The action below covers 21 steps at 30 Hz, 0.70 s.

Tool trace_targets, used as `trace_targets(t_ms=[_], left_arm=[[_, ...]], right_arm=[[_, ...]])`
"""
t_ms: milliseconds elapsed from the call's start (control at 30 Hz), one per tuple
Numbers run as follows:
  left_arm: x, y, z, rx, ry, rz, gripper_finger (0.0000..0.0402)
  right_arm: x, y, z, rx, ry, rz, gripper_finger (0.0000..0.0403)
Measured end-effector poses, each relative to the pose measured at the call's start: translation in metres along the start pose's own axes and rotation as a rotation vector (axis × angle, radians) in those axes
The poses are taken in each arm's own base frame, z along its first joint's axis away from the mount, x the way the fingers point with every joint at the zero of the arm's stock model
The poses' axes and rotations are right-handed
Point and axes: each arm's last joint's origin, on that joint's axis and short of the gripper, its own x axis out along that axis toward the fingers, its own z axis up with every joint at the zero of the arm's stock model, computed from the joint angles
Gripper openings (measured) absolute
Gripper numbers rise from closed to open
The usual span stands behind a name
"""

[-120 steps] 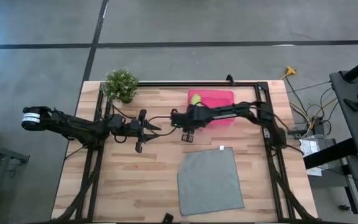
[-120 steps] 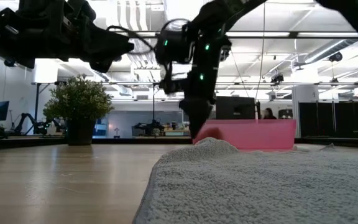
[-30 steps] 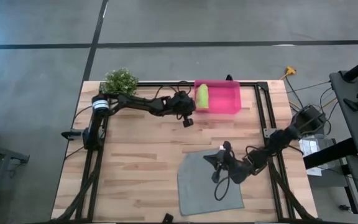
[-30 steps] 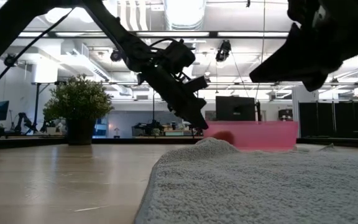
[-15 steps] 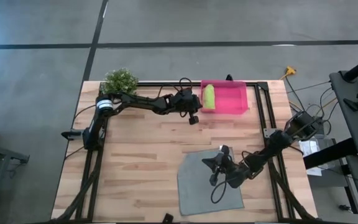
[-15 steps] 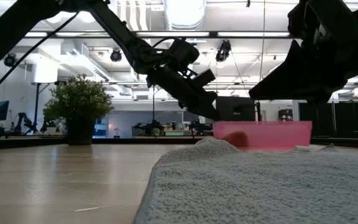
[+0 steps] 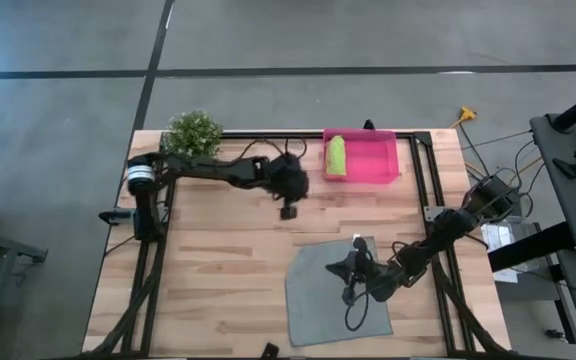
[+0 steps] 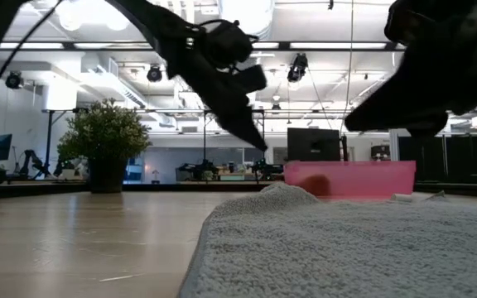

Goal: Roll microfiber towels into tight, uniform cylinder then place into a basket
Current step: Fold the gray microfiber cloth

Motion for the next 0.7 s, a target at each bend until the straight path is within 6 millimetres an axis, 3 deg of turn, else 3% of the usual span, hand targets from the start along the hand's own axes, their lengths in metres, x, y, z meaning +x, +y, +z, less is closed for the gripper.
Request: trace_targets(t_ms=[200, 433, 533, 700], left_arm=[[-0.024, -0.029, -0.021, 0.083, -0.081, -0.192, 0.0000], [-0.038, -0.040, -0.051, 0.028, -0.163, -0.238, 0.0000], [-0.034, -0.043, -0.065, 0.016, -0.247, -0.267, 0.0001], [-0.034, -0.046, -0.066, -0.029, -0.403, -0.275, 0.0029]], right_arm=[[-0.010, -0.013, -0.001, 0.067, 0.104, -0.077, 0.0009], [-0.028, -0.033, 0.018, 0.048, 0.036, -0.260, 0.0012], [-0.032, -0.042, 0.023, 0.076, 0.045, -0.300, 0.0029], [-0.026, -0.052, 0.015, 0.201, 0.056, -0.376, 0.0087]])
